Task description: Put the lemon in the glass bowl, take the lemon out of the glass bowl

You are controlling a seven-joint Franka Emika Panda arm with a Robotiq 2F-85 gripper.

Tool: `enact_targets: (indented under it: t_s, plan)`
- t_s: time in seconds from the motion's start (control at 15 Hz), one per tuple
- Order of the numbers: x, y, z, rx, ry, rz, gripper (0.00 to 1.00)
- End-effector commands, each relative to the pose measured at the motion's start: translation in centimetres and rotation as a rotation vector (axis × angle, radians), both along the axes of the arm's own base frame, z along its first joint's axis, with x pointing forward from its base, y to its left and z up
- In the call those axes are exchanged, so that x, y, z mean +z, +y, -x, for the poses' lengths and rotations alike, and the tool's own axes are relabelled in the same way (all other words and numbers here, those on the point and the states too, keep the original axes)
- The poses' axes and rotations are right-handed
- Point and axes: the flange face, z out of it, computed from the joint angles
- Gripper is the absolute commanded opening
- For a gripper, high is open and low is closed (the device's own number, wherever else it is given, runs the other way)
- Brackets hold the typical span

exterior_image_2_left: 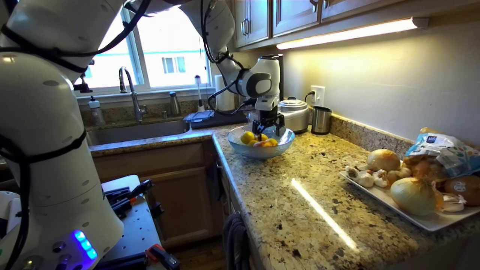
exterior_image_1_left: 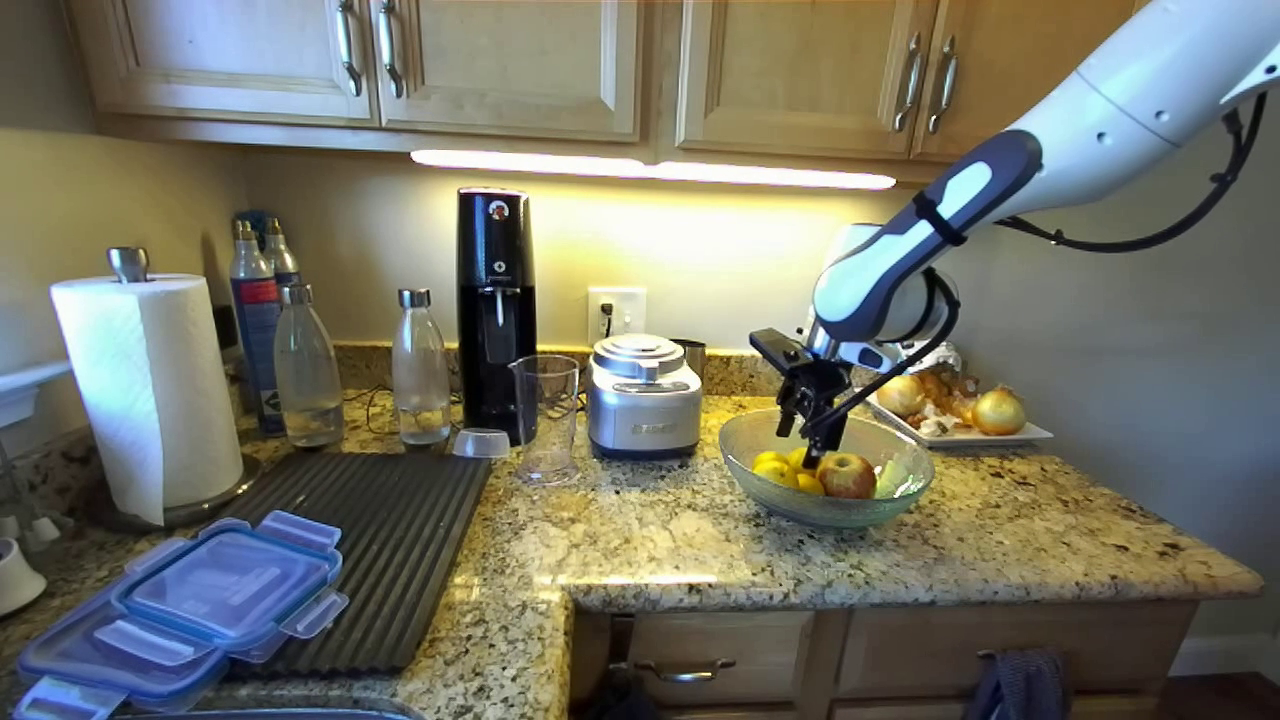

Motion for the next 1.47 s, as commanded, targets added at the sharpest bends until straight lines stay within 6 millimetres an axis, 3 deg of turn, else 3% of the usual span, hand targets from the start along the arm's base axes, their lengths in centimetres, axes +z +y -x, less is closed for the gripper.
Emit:
enact_targets:
  t_s: [0.0, 0.27, 0.47, 0.73, 1.4]
  plan:
    - [-0.7, 0.0, -0.4, -0.041, 0.01, 0.014, 1.0]
    - [-1.5, -1.0, -0.8, -0.065, 0.015, 0.021, 0.91]
    - [-1.6, -1.2, -0.9, -0.068, 0.013, 0.023, 0.6]
    - [-1.5, -1.1, -0.7, -0.068, 0.021, 0.02, 0.37]
    - [1.8, -0.9, 0.0, -0.035, -0.002, 0.014, 0.31]
